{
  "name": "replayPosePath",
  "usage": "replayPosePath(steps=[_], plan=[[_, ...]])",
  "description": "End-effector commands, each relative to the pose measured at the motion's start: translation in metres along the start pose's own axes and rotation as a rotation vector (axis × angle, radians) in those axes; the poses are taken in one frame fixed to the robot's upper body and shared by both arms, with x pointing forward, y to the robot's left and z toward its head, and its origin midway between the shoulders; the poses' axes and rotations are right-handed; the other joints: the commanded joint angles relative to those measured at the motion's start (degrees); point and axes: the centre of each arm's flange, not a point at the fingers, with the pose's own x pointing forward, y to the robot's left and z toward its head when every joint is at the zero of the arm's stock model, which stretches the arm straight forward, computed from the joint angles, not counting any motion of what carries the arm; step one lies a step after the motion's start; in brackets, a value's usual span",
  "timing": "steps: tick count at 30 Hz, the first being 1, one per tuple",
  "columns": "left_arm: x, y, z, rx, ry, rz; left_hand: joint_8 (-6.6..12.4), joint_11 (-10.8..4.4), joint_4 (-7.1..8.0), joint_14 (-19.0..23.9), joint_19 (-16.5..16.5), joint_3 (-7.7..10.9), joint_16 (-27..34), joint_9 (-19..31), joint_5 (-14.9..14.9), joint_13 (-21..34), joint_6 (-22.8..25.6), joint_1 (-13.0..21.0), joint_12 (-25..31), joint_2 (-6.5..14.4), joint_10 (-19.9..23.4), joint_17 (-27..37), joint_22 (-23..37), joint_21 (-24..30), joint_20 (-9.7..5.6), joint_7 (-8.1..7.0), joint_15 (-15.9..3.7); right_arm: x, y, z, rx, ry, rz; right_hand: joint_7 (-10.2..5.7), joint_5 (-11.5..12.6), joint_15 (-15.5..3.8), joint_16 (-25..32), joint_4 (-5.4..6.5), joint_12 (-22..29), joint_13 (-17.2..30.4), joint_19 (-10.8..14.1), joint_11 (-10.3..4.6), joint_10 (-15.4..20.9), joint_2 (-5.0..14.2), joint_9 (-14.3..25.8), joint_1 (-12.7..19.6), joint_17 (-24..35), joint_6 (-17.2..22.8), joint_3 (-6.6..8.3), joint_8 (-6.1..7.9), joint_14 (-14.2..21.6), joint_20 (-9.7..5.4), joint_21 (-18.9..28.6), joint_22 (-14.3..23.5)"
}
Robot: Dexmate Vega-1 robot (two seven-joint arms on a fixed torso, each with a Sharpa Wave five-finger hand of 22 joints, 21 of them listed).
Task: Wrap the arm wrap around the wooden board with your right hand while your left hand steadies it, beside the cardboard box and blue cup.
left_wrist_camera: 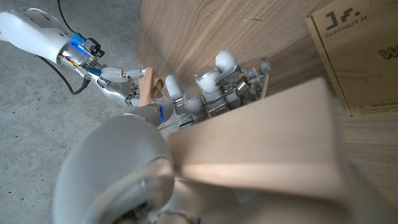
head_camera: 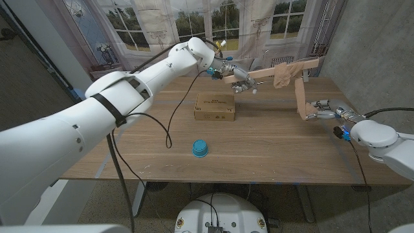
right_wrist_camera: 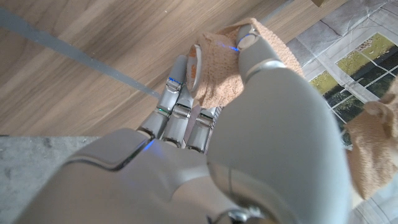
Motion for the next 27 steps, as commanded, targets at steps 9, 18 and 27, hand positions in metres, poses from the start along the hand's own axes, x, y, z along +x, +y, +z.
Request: replayPosePath(steps=[9, 18, 27], plan=[[-0.002, -0.005, 0.002, 0.008, 0.026, 0.014, -0.02, -0.49, -0.05, 4.5, 0.1, -0.03, 0.3, 0.4, 0.0, 0.2, 0.4, 0.9, 2.6, 0.6, 0.8, 0.2, 0.1, 0.1, -4.92, 0.16, -4.12, -0.073, 0.004, 0.044, -0.103, -0.230, -0.261, 5.48, 0.4, -14.78, -0.1, 3.77, 0.1, 0.4, -0.2, 2.15, 13.3, 10.04, 0.4, 9.6, 0.4, 13.9, 3.72, 0.23, 23.1, -2.84, 0.2, 0.1], [-0.001, -0.006, 0.000, 0.006, 0.051, 0.027, -0.08, -0.36, -0.06, 4.4, 0.1, 0.00, 0.1, 0.4, -0.1, 0.2, 0.3, 1.0, 2.6, 0.8, 0.8, 0.0, 0.2, 0.2, -4.94, 0.17, -4.13, -0.091, 0.008, 0.065, -0.154, -0.310, -0.308, 5.32, 0.5, -14.76, -0.1, 3.80, 0.0, 0.4, -0.2, 2.03, 13.5, 9.97, 0.4, 9.5, 0.5, 14.1, 3.74, 0.19, 23.2, -2.96, 0.2, 0.1], [0.002, -0.011, -0.004, -0.001, 0.077, 0.020, -0.14, -0.44, -0.06, 4.6, 0.2, 0.00, 0.2, 0.4, -0.1, 0.2, 0.2, 1.0, 2.6, 0.8, 0.7, 0.1, 0.2, 0.2, -5.03, 0.21, -4.14, -0.098, 0.013, 0.082, -0.203, -0.429, -0.411, 5.05, 0.5, -14.75, -0.3, 3.91, -0.1, 0.5, -0.2, 1.78, 13.4, 10.02, 0.7, 9.3, 0.5, 14.0, 3.77, 0.10, 23.2, -3.19, 0.2, 0.1]])
